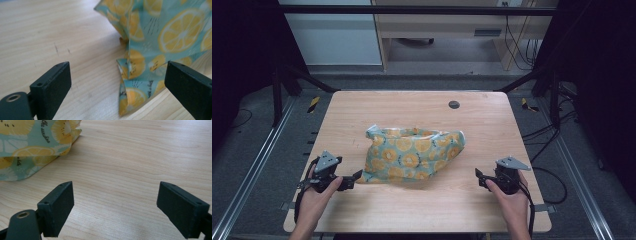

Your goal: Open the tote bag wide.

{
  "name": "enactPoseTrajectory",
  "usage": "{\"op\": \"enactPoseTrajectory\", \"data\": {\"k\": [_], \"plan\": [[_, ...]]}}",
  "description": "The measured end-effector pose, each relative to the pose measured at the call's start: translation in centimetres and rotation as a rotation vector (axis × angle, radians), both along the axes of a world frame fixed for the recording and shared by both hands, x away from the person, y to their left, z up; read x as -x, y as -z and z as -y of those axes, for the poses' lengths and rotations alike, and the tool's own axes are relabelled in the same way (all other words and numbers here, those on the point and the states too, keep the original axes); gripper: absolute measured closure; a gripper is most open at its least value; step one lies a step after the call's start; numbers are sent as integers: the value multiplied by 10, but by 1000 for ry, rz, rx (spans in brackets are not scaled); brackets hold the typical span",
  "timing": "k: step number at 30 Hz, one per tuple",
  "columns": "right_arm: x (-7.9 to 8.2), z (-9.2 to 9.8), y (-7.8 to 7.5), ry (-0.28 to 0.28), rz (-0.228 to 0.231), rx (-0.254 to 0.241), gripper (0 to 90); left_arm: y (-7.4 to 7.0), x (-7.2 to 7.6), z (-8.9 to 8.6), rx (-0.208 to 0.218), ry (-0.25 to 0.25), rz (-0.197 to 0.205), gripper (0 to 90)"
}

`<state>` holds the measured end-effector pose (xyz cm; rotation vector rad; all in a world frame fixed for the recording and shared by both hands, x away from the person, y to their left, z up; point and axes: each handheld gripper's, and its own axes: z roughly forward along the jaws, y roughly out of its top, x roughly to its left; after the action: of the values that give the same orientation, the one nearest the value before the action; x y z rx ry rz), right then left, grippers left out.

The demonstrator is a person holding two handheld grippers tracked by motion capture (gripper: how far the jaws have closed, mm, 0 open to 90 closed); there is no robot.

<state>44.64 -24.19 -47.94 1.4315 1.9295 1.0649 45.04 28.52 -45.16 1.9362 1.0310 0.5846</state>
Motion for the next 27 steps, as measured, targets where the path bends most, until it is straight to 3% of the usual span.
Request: {"op": "enactPoseTrajectory", "data": {"k": [1,4,6,8,9,10,11,13,16,18,22,24,27], "plan": [[0,-1,0,-2,0,0,143,-13,1,4,-13,19,15,70],[0,-2,0,-6,-5,3,142,-35,1,12,-4,35,39,76],[0,-2,0,-10,-3,4,142,-42,1,15,-12,43,47,85],[0,-2,-1,-7,-1,5,142,-61,-1,27,-25,61,70,88],[0,-2,-1,-7,-1,5,142,-61,-1,27,-25,61,70,89],[1,-1,-2,-4,0,2,143,-73,-4,35,-34,77,92,89],[1,-1,-2,-4,0,2,143,-73,-4,35,-34,77,92,89],[1,-1,-2,-1,-1,2,145,-88,-9,45,-66,92,113,98],[1,-3,-3,-8,1,6,145,-96,-12,50,-81,102,115,110],[2,-4,-4,-9,1,-3,145,-104,-17,58,-115,123,126,123],[1,-4,-4,-6,5,7,145,-108,-23,66,-134,131,123,141],[1,-4,-4,-7,6,8,145,-110,-29,72,-144,145,112,141],[2,-4,-5,-8,1,-3,145,-111,-43,80,-168,152,63,133]]}}
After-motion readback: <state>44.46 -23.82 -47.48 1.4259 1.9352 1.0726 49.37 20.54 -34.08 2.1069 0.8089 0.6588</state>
